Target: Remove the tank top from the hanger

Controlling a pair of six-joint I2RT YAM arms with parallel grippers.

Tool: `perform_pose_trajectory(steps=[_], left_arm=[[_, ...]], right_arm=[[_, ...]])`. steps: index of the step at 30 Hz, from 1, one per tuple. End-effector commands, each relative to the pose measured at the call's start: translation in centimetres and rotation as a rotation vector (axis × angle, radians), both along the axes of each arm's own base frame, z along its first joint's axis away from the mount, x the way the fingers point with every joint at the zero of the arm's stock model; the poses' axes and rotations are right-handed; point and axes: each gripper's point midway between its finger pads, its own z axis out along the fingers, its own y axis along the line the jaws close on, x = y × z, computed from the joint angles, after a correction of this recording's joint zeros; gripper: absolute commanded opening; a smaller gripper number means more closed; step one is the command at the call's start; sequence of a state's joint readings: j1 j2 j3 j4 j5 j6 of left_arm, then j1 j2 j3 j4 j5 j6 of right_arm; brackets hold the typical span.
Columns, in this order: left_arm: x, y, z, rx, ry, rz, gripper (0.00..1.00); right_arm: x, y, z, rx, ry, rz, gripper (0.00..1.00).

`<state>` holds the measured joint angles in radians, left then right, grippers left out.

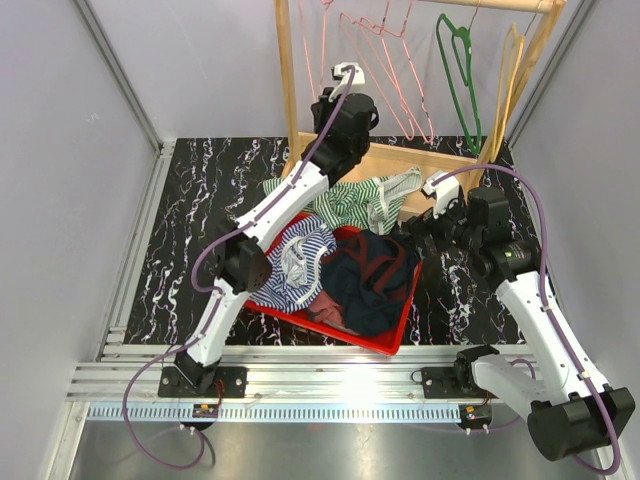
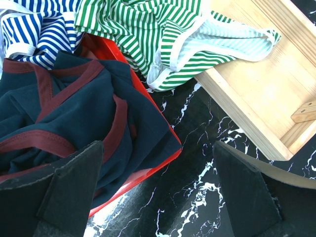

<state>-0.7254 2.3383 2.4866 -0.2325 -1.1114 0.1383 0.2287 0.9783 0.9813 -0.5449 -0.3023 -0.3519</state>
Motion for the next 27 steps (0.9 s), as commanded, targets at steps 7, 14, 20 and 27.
perform_pose_trajectory(steps=[7, 14, 20, 27], left_arm=[[2.1, 2.0, 0.9, -0.032, -0.034, -0.007, 0.01], [2.6, 2.1, -2.8, -0.001, 0.058, -0.009, 0.03], [2.5, 2.7, -5.8, -0.041, 0.132, -0.005, 0.03], [2.0, 3.3, -6.2, -0.088, 0.154, -0.019, 0.02]], right_arm=[[0.2, 0.4, 0.7, 0.016, -0.018, 0.020, 1.00], [0.1, 0.4, 0.5, 0.018, -0.009, 0.027, 1.00], [0.0, 0.6, 0.7, 0.021, -0.011, 0.038, 1.00], [-0.2, 0.7, 0.7, 0.019, -0.014, 0.045, 1.00]])
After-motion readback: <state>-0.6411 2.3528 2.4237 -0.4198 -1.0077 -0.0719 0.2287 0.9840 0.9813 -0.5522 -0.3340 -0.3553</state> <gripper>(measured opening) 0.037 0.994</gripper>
